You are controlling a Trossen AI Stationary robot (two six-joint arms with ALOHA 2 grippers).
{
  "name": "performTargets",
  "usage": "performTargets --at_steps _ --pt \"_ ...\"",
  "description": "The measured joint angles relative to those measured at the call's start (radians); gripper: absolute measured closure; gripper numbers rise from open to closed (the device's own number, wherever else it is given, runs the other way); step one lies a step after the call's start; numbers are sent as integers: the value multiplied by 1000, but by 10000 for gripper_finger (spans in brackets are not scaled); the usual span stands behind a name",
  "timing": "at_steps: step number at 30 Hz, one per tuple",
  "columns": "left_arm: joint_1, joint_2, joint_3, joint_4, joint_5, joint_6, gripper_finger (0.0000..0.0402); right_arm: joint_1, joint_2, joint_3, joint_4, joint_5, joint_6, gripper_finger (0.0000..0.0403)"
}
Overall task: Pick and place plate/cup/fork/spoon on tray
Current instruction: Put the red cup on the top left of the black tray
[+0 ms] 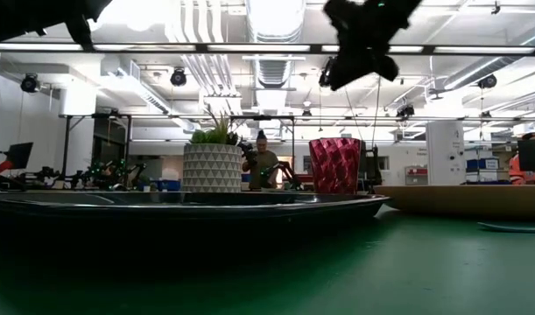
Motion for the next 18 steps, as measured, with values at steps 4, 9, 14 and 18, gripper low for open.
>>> performTargets --at_steps 4,9,14,18 --pt "0 -4 0 -5 0 -2 402 -28 126 126 -100 -15 -31 360" --pt "0 -5 0 -5 1 -2 402 -60 247 236 -155 -71 -53 360" --pt "0 -2 -5 -6 1 -3 402 -67 328 300 -215 -80 -40 351" --pt "0 5 -6 -10 1 -4 402 -72 365 317 -247 -78 -34 319"
